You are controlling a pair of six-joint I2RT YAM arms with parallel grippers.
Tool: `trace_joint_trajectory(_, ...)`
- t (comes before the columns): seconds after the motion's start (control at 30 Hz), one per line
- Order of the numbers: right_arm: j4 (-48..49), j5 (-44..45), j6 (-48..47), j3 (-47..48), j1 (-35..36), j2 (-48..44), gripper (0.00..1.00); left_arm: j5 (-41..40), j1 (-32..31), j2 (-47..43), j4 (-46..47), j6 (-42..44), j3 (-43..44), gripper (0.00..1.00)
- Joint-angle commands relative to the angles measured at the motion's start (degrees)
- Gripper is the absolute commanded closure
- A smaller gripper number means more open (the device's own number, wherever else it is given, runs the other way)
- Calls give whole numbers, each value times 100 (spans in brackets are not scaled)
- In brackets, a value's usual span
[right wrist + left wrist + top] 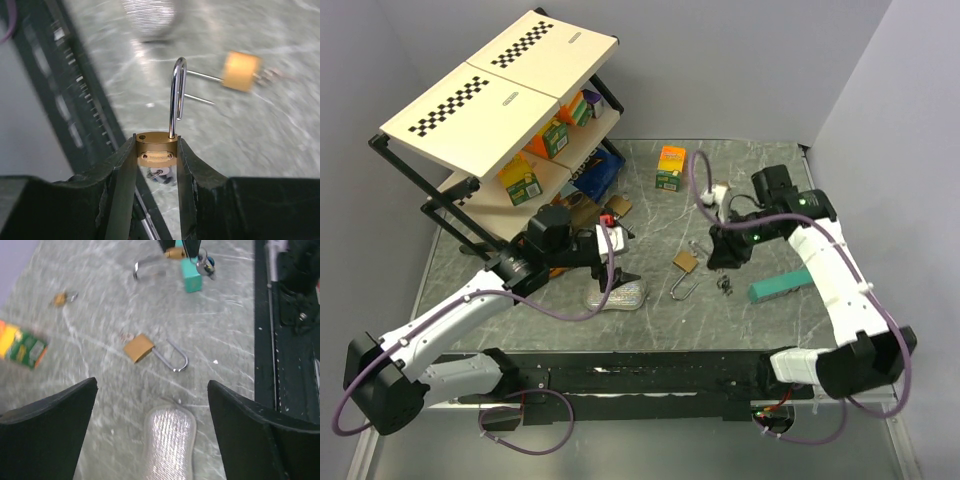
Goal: Lock with the key
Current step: Pick up the lock from the center of the board, then lock the lock.
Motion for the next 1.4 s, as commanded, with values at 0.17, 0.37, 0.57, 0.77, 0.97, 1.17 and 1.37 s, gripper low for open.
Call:
trace_joint_trajectory(0.17,-271,185,-184,-213,1519,-1106,100,956,-692,522,312,792,452,17)
trace_joint_trajectory(0.37,-130,431,106,-248,1942,-1326,100,807,-1087,513,785,564,347,34)
trace_joint_trajectory(0.57,-34,511,273,-292,2144,-1396,100,543,-1342,645,1032,256,435,37)
trace_joint_trajectory(0.77,19,511,387,-230,2259,-1423,100,411,-1492,777,1243,1,496,39)
trace_joint_trajectory(0.97,54,502,423,-186,2329,-1449,100,226,-1571,847,1331,-87,496,51)
trace_joint_trajectory(1.17,142,493,554,-213,2347,-1476,100,165,-1598,909,1322,-236,611,91)
trace_joint_trajectory(1.37,335,905,1133,-28,2329,-1528,61,68,-1598,786,1287,-553,620,99)
